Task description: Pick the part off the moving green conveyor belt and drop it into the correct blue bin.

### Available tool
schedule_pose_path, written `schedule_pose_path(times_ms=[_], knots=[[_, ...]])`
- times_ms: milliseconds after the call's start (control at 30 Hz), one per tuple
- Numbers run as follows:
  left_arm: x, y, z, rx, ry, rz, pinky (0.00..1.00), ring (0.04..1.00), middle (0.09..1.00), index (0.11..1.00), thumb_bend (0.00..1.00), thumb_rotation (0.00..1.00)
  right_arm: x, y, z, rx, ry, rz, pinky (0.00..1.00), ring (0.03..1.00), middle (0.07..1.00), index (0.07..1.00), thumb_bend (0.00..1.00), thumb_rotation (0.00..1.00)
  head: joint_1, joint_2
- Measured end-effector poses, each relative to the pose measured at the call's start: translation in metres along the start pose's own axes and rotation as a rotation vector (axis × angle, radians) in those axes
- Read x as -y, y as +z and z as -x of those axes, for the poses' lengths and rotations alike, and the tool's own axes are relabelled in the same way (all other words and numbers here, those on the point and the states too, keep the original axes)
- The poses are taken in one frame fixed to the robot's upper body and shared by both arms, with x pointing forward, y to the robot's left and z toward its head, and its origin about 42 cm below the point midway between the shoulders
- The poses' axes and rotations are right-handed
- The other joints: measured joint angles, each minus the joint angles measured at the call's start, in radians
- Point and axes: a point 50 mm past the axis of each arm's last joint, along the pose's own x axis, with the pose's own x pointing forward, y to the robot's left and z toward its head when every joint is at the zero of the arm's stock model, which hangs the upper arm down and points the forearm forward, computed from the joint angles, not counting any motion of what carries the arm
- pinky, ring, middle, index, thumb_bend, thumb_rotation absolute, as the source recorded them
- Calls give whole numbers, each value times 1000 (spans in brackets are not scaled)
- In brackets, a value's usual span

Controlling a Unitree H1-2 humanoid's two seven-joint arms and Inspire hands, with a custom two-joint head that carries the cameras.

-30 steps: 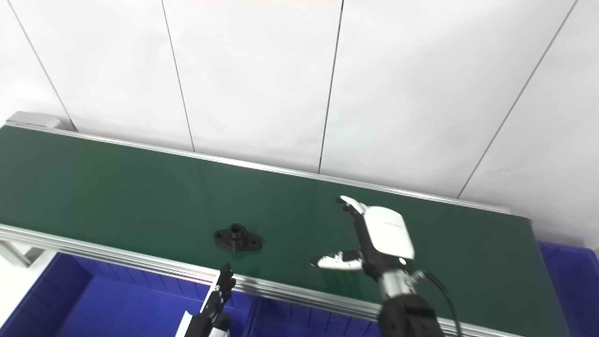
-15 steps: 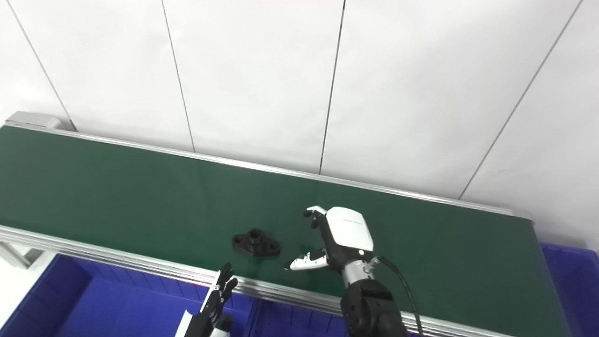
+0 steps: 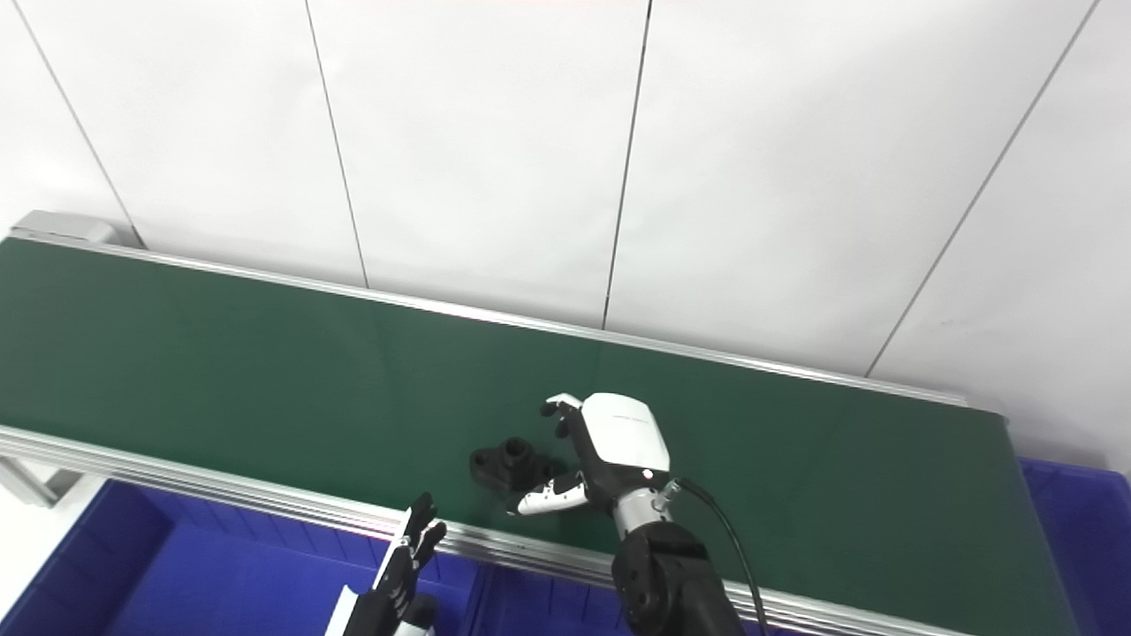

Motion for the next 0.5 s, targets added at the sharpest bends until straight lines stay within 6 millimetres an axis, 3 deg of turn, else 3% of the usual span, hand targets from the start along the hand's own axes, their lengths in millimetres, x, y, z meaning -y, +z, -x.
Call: schedule_pose_path(times_ms=[133, 233, 300, 333, 367, 433, 500], knots=[[-1, 4, 3, 9, 5, 2, 965, 953, 1000, 1000, 668, 939, -3, 3, 0, 5, 10, 3, 444, 557, 667, 754, 966, 350, 5, 14], [-1, 5, 4, 8, 6, 1, 952, 951, 1000, 1000, 667, 939, -6, 3, 0, 6, 19, 1, 393, 502, 596, 706, 910, 320, 6, 18], [-1, 6, 4, 8, 8, 1, 947, 948, 1000, 1000, 671, 937, -14, 0, 0, -4, 17, 18, 302, 388, 498, 638, 814, 266, 5, 26], [-1, 7, 5, 8, 9, 2, 948, 950, 1000, 1000, 667, 932, -16, -2, 0, -5, 4, 33, 235, 308, 417, 565, 670, 207, 5, 26], [-1, 8, 5, 10, 10, 2, 951, 952, 1000, 1000, 660, 931, -18, -3, -1, -5, -1, 53, 192, 258, 366, 528, 596, 175, 2, 31], [-1, 11, 7, 14, 13, 4, 957, 958, 1000, 1000, 660, 932, -19, -9, -2, -2, -13, 94, 143, 202, 295, 490, 530, 143, -8, 43], [-2, 13, 7, 13, 14, 15, 967, 965, 1000, 1000, 678, 925, -19, -11, -2, 24, -26, 143, 134, 195, 283, 485, 520, 133, -9, 44]])
